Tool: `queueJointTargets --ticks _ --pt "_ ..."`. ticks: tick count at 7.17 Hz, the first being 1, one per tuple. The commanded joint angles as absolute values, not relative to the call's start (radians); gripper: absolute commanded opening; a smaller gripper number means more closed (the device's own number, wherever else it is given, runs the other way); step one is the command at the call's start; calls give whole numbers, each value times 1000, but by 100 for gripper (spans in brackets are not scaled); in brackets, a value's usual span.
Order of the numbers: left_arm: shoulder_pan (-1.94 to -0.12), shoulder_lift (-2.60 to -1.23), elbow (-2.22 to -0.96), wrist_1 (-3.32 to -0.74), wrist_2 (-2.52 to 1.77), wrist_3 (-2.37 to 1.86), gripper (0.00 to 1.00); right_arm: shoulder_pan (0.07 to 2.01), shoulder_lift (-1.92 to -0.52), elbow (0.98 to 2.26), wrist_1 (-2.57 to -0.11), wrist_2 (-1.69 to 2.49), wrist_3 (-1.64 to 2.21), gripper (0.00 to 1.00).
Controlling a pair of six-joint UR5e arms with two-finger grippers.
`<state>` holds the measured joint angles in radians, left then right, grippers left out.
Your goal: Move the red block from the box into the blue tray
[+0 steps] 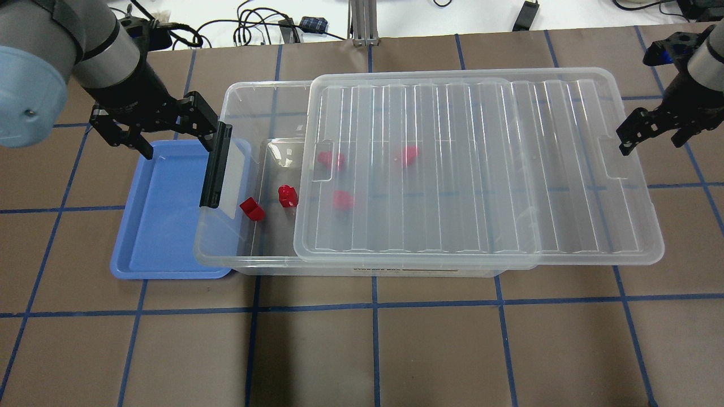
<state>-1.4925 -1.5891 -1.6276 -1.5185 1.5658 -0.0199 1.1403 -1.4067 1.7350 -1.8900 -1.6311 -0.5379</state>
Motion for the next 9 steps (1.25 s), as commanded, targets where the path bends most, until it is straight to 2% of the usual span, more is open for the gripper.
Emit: queueJointTargets --ticks 1,5,7,9 --pt "-1491 -1592 -1628 -1514 1566 -20 100 1131 -1407 1730 -1888 -1632 -563 100" --pt "-1493 -1603 -1629 -1514 1566 -9 100 1131 -1414 1715 -1885 -1622 -555 100" --pt "-1518 -1612 -1635 -1516 1565 -20 100 1135 -1422 1651 -1873 -1618 -555 100" --pt "-1578 -1630 -1675 -1409 1559 -23 100 1141 -1456 1558 -1749 -1602 -552 100"
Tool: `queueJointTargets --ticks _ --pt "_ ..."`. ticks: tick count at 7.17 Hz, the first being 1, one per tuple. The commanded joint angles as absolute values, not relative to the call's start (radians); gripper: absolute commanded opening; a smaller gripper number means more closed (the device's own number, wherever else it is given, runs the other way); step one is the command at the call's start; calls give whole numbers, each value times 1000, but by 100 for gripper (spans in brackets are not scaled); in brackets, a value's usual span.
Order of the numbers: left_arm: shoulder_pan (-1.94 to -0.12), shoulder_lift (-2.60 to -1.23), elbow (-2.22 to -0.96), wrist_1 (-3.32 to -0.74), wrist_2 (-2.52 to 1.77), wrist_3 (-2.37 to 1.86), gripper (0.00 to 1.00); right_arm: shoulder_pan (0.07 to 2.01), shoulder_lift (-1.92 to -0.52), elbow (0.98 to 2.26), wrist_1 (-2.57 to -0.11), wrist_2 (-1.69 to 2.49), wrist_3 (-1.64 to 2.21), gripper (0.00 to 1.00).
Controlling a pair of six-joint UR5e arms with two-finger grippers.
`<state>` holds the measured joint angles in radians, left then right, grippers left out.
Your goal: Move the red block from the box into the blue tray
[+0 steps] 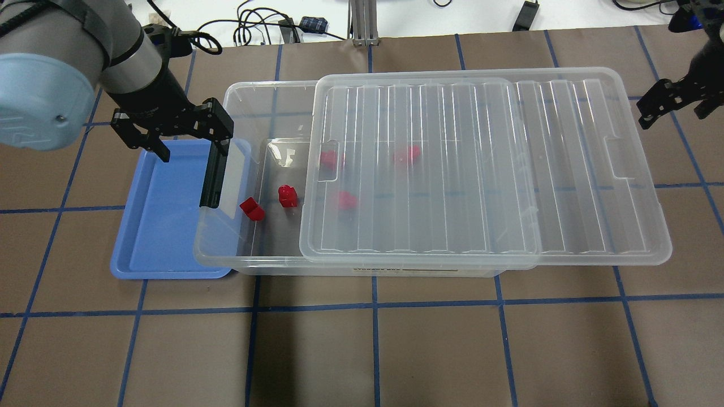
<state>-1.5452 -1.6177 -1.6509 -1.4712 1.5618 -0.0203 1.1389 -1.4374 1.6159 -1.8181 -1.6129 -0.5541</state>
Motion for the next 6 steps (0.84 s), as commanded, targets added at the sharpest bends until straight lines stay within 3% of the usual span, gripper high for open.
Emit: queueJointTargets --ticks 1,4,6 --pt "-1588 -1643 -1707 -1358 1557 -25 100 1141 -1466 1502 -1670 -1591 -552 100" --pt "-1600 -1673 -1773 -1284 1557 -25 100 1144 -1558 1443 -1560 -1555 -516 100" --pt "-1640 -1709 -1779 -1247 1562 -70 100 1286 -1559 1443 -1562 -1517 -308 100"
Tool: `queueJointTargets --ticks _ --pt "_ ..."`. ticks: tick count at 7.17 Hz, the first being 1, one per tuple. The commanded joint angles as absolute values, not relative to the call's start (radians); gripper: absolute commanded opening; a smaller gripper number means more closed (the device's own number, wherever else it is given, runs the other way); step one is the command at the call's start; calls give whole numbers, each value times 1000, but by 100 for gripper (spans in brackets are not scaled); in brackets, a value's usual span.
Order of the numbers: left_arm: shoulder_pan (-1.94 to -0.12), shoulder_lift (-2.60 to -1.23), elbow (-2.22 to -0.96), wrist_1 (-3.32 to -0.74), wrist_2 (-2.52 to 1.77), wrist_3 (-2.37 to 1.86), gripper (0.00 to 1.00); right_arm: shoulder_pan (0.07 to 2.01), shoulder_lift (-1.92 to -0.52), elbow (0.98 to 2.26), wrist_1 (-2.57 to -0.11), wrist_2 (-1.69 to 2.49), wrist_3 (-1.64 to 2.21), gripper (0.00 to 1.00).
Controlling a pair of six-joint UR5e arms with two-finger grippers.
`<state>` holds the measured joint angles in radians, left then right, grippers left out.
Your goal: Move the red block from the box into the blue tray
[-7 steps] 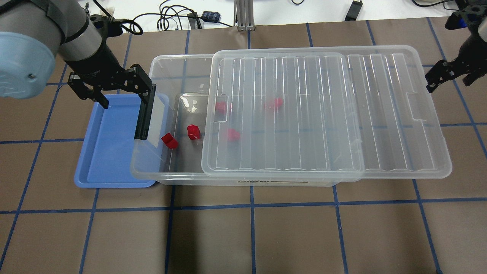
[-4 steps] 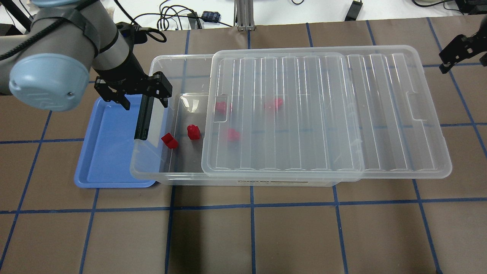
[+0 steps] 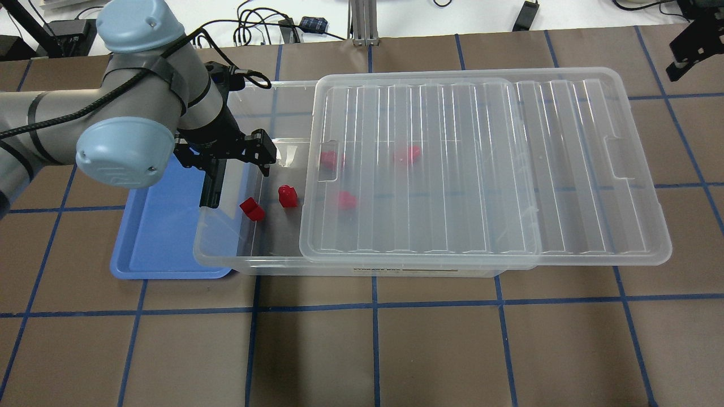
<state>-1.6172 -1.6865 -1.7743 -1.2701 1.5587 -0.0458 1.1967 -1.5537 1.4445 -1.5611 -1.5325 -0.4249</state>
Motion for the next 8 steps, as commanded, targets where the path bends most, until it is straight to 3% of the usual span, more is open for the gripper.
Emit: queueJointTargets --ticks 1,4,8 --pt "-1641 -1727 -1781 -1235 1562 -69 100 1380 -1557 1439 -1565 -1517 -178 100" --pt "-1646 -1779 -1877 -1061 1556 -72 100 1566 -1554 1442 -1575 -1535 52 100" --pt "-1647 -1844 -1882 -999 1557 -74 97 1566 -1552 1443 -1575 -1536 52 100"
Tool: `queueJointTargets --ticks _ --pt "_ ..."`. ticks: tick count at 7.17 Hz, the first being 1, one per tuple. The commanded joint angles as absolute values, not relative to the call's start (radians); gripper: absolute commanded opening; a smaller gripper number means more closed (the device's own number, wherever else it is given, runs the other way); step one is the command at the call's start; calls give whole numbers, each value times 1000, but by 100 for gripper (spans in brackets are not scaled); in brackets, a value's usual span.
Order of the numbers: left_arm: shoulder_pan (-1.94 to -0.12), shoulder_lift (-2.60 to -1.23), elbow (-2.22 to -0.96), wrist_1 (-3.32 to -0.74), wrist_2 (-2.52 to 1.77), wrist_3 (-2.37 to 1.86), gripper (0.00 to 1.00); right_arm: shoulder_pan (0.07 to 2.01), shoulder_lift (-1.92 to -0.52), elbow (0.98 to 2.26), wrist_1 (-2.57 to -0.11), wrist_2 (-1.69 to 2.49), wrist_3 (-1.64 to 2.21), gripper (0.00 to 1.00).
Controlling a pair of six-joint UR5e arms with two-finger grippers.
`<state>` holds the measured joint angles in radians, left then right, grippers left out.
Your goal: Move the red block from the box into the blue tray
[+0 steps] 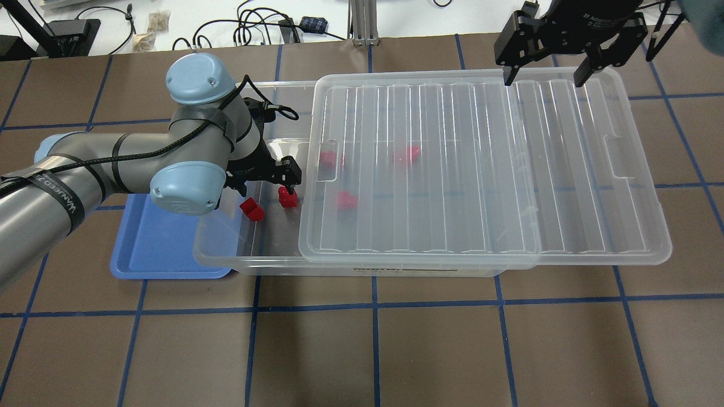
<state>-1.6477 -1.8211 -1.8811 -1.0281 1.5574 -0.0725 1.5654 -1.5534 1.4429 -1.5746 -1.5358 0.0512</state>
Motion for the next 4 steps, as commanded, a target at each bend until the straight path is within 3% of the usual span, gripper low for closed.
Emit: queueJointTargets --ticks 1,4 --pt "-1647 -1861 -1882 -983 1555 -72 97 1566 -1552 1443 -1575 -1537 52 100" --pt "-1649 -1891 -1882 -965 1555 -72 97 1566 -1551 1440 -1575 -1537 48 100"
